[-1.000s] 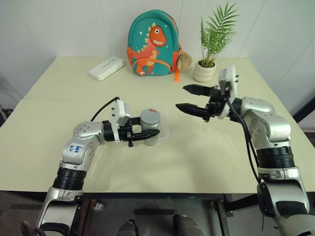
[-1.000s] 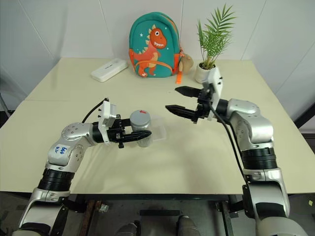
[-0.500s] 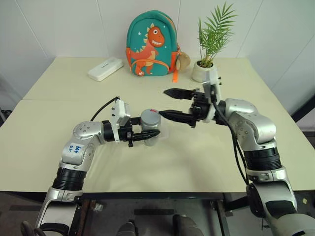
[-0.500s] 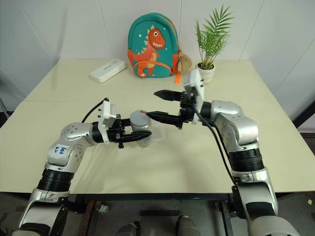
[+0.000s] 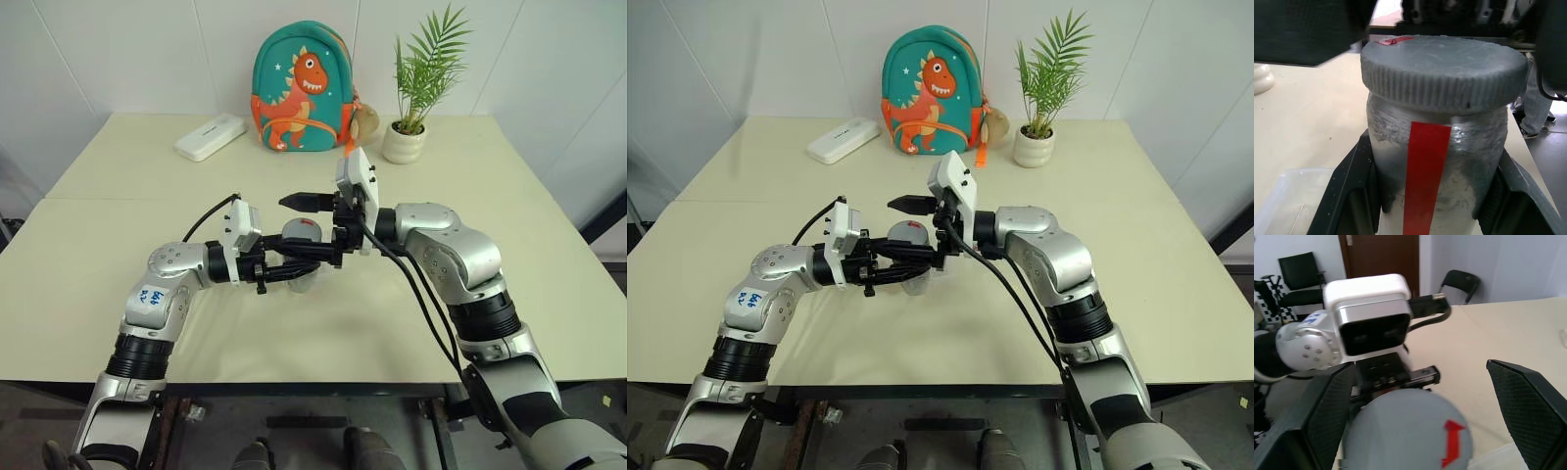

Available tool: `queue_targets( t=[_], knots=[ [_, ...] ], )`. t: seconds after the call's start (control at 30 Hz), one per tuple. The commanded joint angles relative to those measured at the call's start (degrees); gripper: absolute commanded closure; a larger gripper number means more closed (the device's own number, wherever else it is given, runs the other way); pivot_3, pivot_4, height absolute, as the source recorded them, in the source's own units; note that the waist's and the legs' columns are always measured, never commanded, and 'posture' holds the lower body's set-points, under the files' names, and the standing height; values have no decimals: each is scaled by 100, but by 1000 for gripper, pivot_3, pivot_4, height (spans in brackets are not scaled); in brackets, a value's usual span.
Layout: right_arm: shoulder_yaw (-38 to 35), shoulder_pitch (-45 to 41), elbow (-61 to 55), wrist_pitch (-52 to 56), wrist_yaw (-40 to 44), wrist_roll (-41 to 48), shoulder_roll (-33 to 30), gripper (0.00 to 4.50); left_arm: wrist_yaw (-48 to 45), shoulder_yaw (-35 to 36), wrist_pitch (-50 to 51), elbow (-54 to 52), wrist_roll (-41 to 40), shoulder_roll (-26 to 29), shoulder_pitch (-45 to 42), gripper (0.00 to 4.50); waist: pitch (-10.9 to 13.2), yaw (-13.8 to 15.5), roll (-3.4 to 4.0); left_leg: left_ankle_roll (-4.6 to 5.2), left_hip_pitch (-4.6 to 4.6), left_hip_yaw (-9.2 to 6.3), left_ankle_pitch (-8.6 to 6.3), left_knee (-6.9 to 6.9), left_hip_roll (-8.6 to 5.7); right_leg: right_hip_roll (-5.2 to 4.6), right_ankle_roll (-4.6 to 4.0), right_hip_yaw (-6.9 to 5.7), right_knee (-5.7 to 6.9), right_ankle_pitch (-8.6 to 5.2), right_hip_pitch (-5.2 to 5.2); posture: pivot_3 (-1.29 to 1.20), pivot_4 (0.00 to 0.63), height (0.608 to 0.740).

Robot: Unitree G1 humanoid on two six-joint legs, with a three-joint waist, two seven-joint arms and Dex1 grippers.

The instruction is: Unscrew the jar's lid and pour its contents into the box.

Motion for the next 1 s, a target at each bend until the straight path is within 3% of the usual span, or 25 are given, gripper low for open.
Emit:
queue_targets(
  t=[0.03,0.53,1.0],
  knots=[
    [-76,-130,-95,-138,-8,-33,2,25,-22,49,-32,-46,-101,-36,-120,2528,0,1,0,0,0,0,0,0,0,0,0,0,0,0,0,0,150,740],
    [-234,10,325,-443,417,-178,-491,25,-75,104,-123,111,-134,-66,-208,2528,0,-8,0,0,0,0,0,-2,0,0,0,0,-1,0,0,0,150,740],
    [-257,89,379,-462,596,-105,-538,25,-82,116,-124,54,-133,-27,-154,2528,0,-8,0,0,0,0,0,-1,0,0,0,0,0,0,0,0,150,740]
  ],
)
